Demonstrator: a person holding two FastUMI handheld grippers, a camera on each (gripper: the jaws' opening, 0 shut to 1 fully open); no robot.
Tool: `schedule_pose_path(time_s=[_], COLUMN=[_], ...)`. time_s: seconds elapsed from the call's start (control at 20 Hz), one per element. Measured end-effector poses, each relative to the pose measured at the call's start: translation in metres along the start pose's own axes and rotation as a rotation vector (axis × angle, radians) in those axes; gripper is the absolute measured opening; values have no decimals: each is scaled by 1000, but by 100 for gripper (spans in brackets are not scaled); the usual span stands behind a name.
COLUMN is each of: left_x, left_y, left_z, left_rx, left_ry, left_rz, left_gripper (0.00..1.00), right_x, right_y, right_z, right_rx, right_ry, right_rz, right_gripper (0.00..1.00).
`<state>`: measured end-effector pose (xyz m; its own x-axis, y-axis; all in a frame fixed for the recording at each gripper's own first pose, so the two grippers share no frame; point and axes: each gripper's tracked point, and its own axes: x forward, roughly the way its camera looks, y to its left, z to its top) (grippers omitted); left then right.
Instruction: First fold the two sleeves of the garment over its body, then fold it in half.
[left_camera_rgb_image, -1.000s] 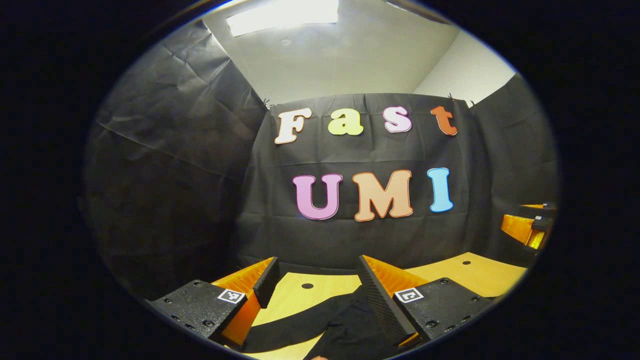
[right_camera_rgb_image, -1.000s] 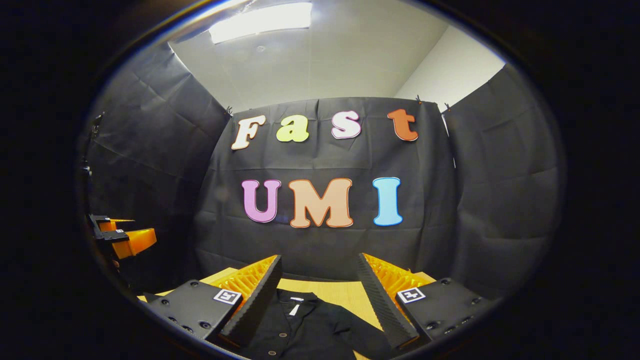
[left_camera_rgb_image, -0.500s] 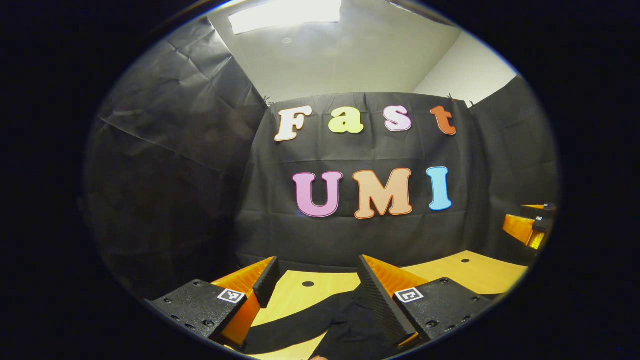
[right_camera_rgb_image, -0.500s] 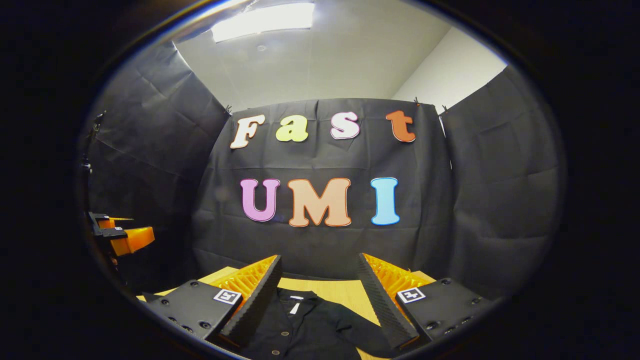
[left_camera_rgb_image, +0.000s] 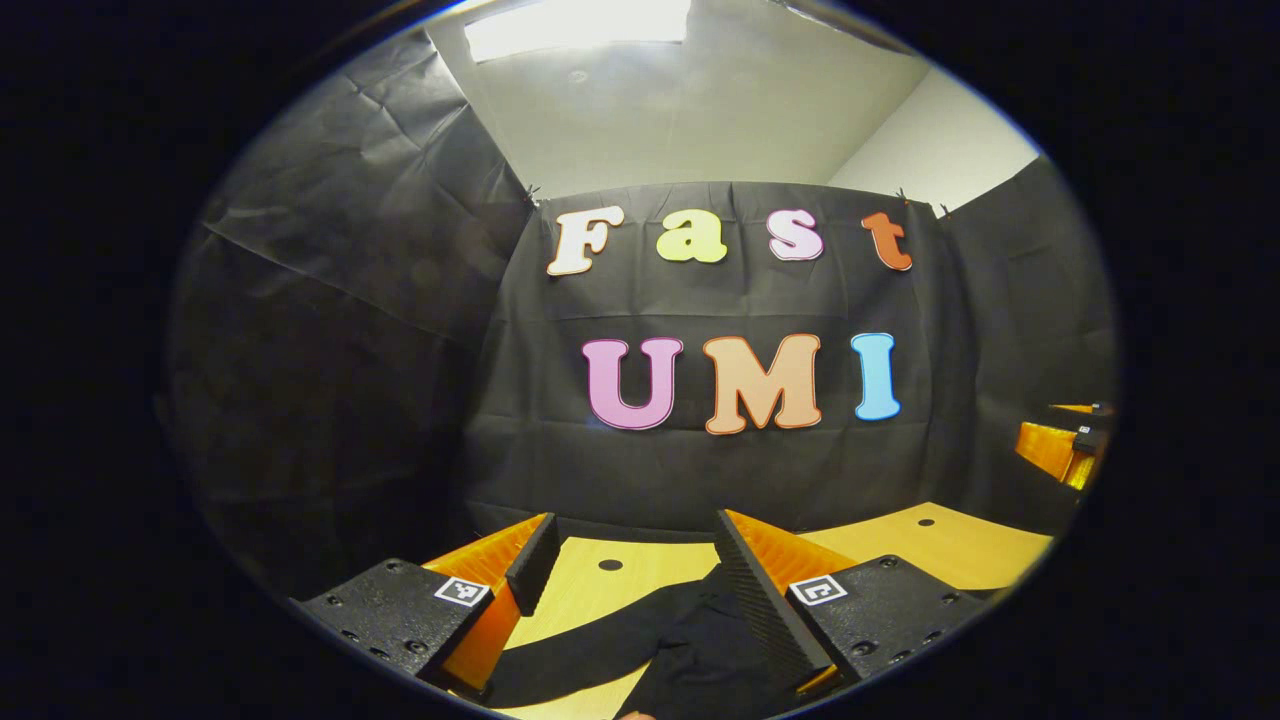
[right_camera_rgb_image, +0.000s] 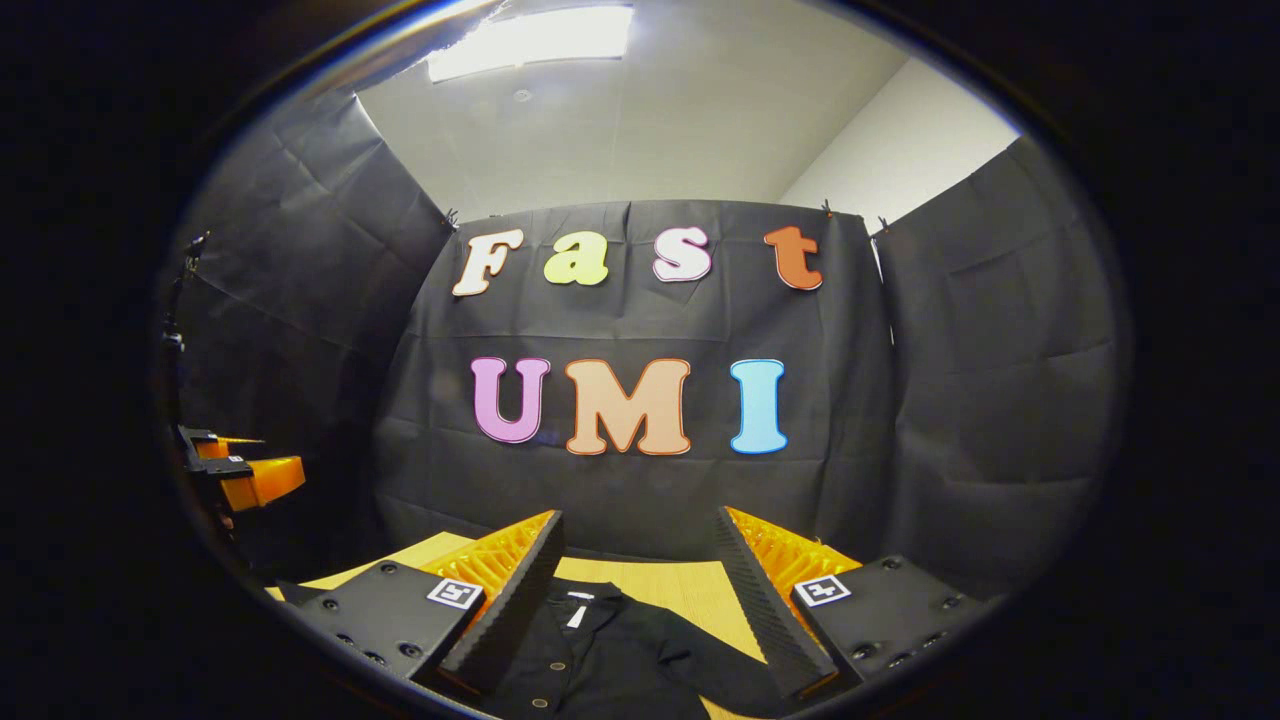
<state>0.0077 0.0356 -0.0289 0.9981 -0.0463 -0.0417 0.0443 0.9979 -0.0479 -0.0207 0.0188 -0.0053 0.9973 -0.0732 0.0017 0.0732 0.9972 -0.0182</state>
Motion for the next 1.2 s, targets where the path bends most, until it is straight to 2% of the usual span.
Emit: schedule_pose_path(time_s=[0.3, 0.4, 0.8, 1.0, 1.2], left_x=[6, 7, 10, 12, 13], left_y=[-7, -10, -25, -33, -42], left_z=[-4, -5, -2, 1, 4], left_rx=[7, 6, -2, 2, 10], left_ry=[15, 19, 19, 13, 7], left_rz=[-17, -23, -17, -4, 12], left_gripper=[92, 92, 92, 92, 92], right_x=[3, 4, 9, 14, 23], right_y=[-7, -7, -12, -26, -62], right_z=[-6, -10, -12, -14, -33], right_rx=[-34, -33, -39, -55, -93], right_ry=[19, 29, 48, 60, 98], right_rz=[-9, -5, 24, 39, 14], right_gripper=[98, 96, 98, 98, 98])
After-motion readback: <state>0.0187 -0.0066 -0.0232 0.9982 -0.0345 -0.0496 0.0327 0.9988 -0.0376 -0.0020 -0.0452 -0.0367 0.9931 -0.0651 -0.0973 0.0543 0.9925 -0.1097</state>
